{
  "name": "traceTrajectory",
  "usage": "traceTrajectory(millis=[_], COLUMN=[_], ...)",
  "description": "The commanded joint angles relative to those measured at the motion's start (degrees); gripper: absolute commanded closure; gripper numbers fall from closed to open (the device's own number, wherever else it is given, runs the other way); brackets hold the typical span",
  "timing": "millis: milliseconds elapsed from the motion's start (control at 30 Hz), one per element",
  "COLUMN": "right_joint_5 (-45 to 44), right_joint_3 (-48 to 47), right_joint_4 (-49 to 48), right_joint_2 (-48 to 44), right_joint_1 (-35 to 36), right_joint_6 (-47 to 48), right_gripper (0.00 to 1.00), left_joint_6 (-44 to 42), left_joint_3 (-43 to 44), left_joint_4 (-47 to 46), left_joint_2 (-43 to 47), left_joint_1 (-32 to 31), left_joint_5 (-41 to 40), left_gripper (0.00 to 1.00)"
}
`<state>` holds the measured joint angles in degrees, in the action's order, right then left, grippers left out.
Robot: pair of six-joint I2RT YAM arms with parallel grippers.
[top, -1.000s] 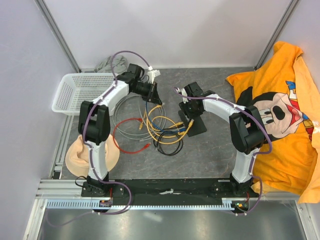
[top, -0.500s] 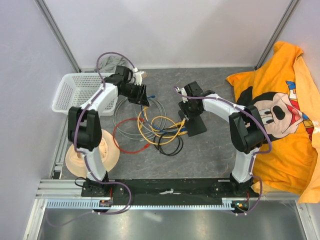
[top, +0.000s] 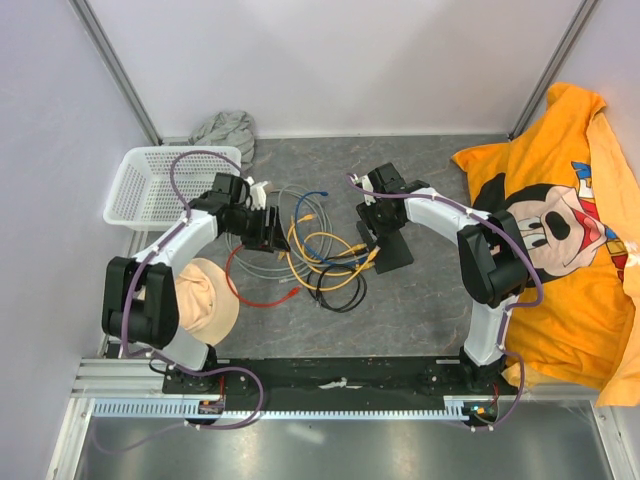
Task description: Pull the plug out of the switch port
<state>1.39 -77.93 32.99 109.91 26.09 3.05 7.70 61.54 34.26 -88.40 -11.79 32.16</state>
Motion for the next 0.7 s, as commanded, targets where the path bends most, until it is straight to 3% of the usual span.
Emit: traceTrajectory(millis=[0,133,267,400,433,467,567,667], right_joint_5=[-1.0,-1.0,-1.0,-1.0,-1.0,-1.0,-1.0,-1.0], right_joint_3=[3.7,4.1,4.5,4.5,4.5,4.2,3.6,3.0], right_joint_4=[1.5,1.5,1.2,1.1,1.1,1.2,1.2,1.3], right_joint_2=[6.7,5.9,5.7,5.8,5.8,6.0,6.3,6.6], right_joint_1=[0.5,0.4,0.5,0.5,0.5,0.5,0.5,0.5], right_joint_6=[0.5,0.6,0.8,0.8,0.8,0.8,0.7,0.7], right_gripper=[0.46,0.45,0.45,0.45,0.44,0.44,0.44,0.45], left_joint_6=[-1.9,-2.3,-3.3,-9.7,-13.8,-15.0,-15.5,-16.6], left_joint_3=[-0.5,0.4,1.8,2.7,2.9,3.0,3.2,4.2], left_joint_4=[-6.1,-6.2,-2.7,6.4,8.6,13.0,16.9,20.5], left_joint_2=[-0.8,-3.8,-4.2,-1.8,-1.3,-0.9,0.4,1.5], left_joint_1=[-1.5,-2.2,-2.0,-1.7,-1.6,-1.5,0.4,2.6], left_joint_5=[7.0,9.3,9.5,12.9,13.9,13.5,10.9,9.5], left_gripper=[0.35,0.40,0.60,0.62,0.65,0.80,0.98,0.99])
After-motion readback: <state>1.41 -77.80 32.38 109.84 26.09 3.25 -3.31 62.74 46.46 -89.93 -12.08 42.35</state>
